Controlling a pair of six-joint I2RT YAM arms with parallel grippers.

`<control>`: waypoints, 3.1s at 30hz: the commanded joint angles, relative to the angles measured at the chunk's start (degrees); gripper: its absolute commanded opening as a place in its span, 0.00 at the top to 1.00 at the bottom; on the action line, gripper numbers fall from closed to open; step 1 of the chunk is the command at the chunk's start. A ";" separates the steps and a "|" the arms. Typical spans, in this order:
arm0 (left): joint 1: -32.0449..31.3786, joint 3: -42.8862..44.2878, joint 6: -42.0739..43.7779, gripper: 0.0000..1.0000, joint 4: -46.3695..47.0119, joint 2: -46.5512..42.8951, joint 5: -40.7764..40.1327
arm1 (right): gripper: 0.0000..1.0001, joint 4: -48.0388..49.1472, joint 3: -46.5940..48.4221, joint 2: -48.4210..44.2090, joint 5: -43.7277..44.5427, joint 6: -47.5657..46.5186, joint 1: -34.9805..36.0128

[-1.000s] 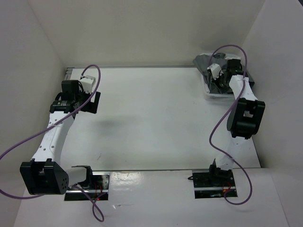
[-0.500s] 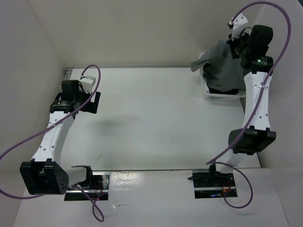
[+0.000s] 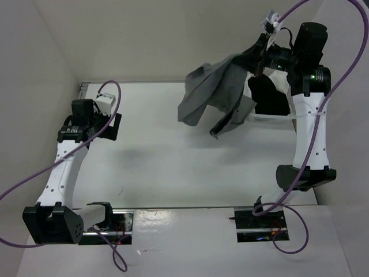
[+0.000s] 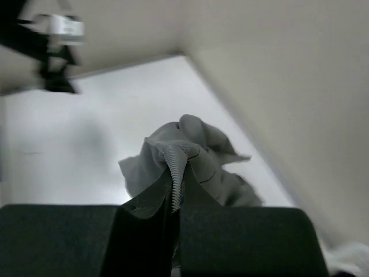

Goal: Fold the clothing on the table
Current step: Move the skirt to the center of the board, then flatten the skirt out

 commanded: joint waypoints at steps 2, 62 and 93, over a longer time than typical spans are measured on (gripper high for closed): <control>1.32 -1.26 2.08 0.00 -1.49 -3.80 1.08 | 1.00 16.18 -6.36 -2.48 -29.16 19.96 -0.03; -18.37 62.26 -7.59 0.00 -12.20 48.09 6.00 | 0.02 6.93 -54.42 -23.92 52.73 0.12 0.15; -27.68 90.15 -30.79 0.33 -18.37 80.21 -2.26 | 0.05 2.35 -66.04 -35.44 24.43 2.60 -29.39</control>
